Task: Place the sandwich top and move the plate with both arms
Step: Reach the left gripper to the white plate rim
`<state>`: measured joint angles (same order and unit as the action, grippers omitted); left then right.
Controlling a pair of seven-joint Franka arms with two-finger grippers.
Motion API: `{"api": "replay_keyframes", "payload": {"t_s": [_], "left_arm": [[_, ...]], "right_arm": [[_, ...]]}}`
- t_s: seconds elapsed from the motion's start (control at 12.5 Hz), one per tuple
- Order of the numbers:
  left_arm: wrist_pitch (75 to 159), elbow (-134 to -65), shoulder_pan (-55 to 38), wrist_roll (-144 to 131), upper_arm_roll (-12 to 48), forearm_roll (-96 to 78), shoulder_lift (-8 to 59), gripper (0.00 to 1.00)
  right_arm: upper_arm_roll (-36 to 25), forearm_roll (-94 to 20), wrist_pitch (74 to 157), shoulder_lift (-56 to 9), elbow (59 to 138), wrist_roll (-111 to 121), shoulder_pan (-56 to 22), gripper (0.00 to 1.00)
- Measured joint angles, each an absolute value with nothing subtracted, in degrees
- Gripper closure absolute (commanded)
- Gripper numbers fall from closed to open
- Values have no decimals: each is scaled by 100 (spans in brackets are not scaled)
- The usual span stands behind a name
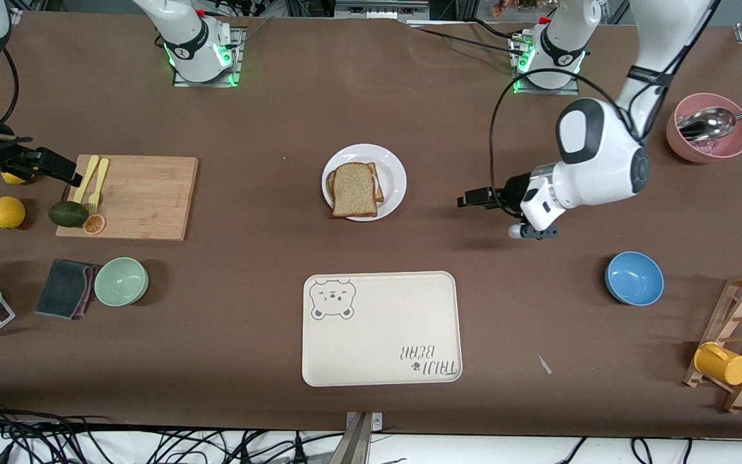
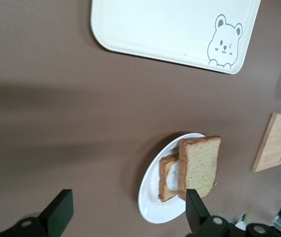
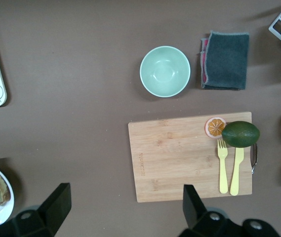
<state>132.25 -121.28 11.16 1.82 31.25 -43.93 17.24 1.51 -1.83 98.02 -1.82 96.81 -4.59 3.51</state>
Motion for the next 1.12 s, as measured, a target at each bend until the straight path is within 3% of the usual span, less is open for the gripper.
{"api": "replay_keyframes", "payload": {"t_s": [0.4, 1.12], "left_arm": [[13578, -12497, 1071, 2169, 3266, -6301, 2263, 1], [14937, -12859, -133, 4993, 3302, -9377, 2694, 0]], "right_arm": [[198, -101, 9704, -299, 9679, -459, 354, 0], [209, -52, 9650, -326, 9663, -670, 353, 0]]}}
